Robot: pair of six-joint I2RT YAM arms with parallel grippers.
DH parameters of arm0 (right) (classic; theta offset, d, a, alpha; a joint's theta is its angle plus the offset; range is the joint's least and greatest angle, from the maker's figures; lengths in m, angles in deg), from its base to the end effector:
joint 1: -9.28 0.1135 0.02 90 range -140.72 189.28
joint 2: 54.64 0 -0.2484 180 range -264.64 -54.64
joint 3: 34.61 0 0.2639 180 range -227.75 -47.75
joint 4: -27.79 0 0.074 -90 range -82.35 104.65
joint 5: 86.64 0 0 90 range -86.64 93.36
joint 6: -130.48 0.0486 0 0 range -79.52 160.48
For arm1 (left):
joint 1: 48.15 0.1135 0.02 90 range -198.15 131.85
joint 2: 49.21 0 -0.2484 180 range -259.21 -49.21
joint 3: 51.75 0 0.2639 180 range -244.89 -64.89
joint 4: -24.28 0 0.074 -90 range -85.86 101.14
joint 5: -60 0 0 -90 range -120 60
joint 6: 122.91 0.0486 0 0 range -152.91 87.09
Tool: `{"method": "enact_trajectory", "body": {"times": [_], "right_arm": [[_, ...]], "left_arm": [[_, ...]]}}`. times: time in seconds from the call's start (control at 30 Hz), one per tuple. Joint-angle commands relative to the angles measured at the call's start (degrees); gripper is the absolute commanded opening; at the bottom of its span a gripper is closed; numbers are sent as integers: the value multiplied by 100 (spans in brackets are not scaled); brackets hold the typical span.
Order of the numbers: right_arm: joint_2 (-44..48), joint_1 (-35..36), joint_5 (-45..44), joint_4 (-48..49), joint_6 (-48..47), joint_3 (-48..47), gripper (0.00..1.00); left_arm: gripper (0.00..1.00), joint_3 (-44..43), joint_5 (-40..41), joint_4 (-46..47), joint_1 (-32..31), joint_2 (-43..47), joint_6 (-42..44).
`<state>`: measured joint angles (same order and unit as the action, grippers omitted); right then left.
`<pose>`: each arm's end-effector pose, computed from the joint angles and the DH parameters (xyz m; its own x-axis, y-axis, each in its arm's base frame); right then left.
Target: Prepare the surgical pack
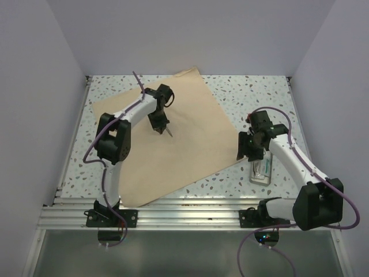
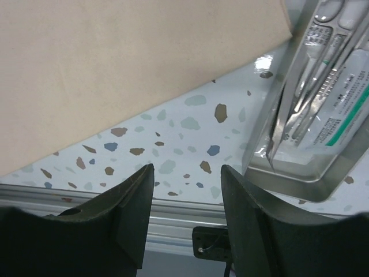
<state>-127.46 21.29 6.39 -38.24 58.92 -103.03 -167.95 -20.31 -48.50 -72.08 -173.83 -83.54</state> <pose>0.2448 0.0547 0.2151 -0.9455 0.1218 -0.3020 0.0780 0.9851 0.1532 0.4063 -0.1713 0.1588 -0.8639 -0.4503 -0.2256 -0.4596 0.8880 -0.0128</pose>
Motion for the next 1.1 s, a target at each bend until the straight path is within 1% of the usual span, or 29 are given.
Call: {"method": "enact_trajectory", "body": {"times": [0.0, 0.1, 0.13, 0.17, 0.23, 0.33, 0.5, 0.83, 0.93, 1.07], "right_arm": [[-136, 108, 444, 313, 230, -342, 54], [-276, 222, 576, 366, 336, -535, 54], [-347, 249, 576, 366, 380, -571, 54], [-373, 258, 567, 358, 397, -606, 54], [-382, 267, 559, 323, 389, -650, 54], [-339, 267, 488, 279, 327, -606, 54], [-145, 267, 427, 270, 275, -395, 54], [-84, 267, 418, 287, 160, -298, 54], [-110, 267, 427, 314, 151, -281, 54], [-154, 267, 435, 349, 151, -281, 54]], "left_arm": [[0, 426, -283, 391, -16, 674, 369], [0, 428, -433, 532, -42, 728, 651], [20, 349, -416, 558, -68, 702, 695], [27, 288, -381, 489, -95, 667, 695], [35, 103, -328, 418, -130, 527, 634], [39, 6, -363, 400, -156, 325, 423], [40, -213, -573, 356, -236, -105, 124], [37, -653, -714, 251, -288, -590, -114], [34, -671, -723, 172, -288, -651, -148], [31, -487, -767, 180, -288, -652, -184]]}}
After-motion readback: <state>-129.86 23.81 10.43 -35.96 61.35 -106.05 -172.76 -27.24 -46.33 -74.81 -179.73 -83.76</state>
